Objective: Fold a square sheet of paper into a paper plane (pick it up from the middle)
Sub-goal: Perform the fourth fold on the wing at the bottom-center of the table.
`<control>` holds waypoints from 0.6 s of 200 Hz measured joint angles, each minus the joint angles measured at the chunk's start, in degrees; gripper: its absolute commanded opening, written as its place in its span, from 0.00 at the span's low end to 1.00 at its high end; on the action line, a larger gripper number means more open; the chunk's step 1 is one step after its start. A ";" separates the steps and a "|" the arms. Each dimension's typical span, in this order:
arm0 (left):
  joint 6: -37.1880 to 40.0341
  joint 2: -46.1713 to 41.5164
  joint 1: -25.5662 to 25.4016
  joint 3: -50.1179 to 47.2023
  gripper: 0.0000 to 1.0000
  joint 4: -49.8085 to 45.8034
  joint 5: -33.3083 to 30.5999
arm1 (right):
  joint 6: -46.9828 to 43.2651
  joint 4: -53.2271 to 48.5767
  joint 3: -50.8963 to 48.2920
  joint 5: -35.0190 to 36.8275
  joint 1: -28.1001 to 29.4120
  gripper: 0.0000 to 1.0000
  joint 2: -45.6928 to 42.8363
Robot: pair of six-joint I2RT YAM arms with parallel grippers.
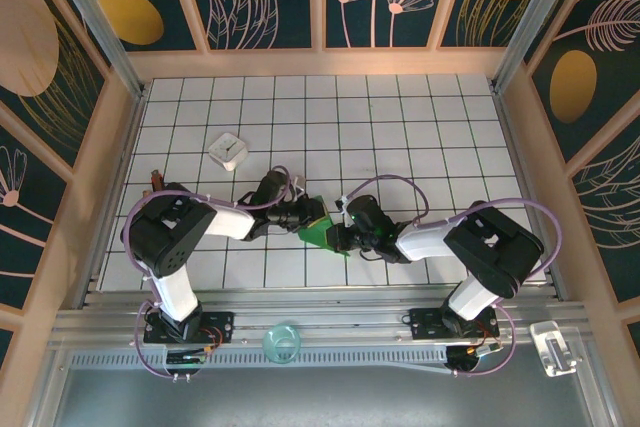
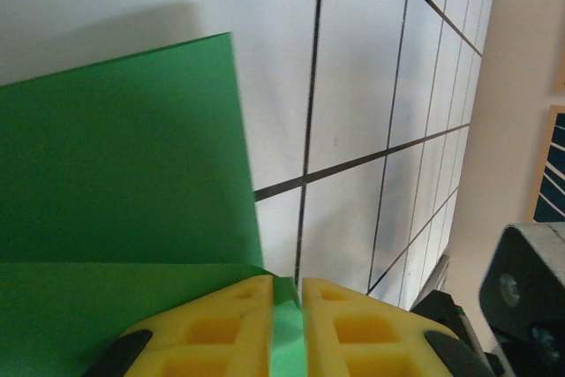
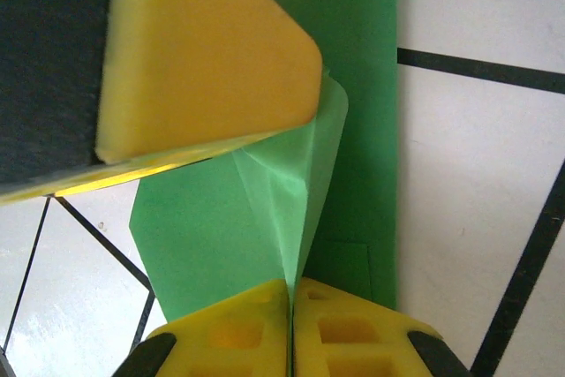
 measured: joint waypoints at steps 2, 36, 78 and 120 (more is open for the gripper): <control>0.02 0.00 0.04 -0.07 0.18 0.00 -0.02 | 0.07 0.00 0.00 0.00 0.00 0.10 0.00; 0.83 0.02 0.39 -0.59 0.18 0.00 -0.22 | 0.15 0.00 0.00 -0.07 0.00 0.10 0.00; 1.31 0.11 0.46 -0.63 0.19 0.02 -0.13 | 0.31 0.00 0.00 -0.07 0.00 0.10 0.00; 2.21 0.83 0.46 -0.61 0.19 0.04 0.07 | 0.31 -0.02 0.00 0.00 0.00 0.10 0.00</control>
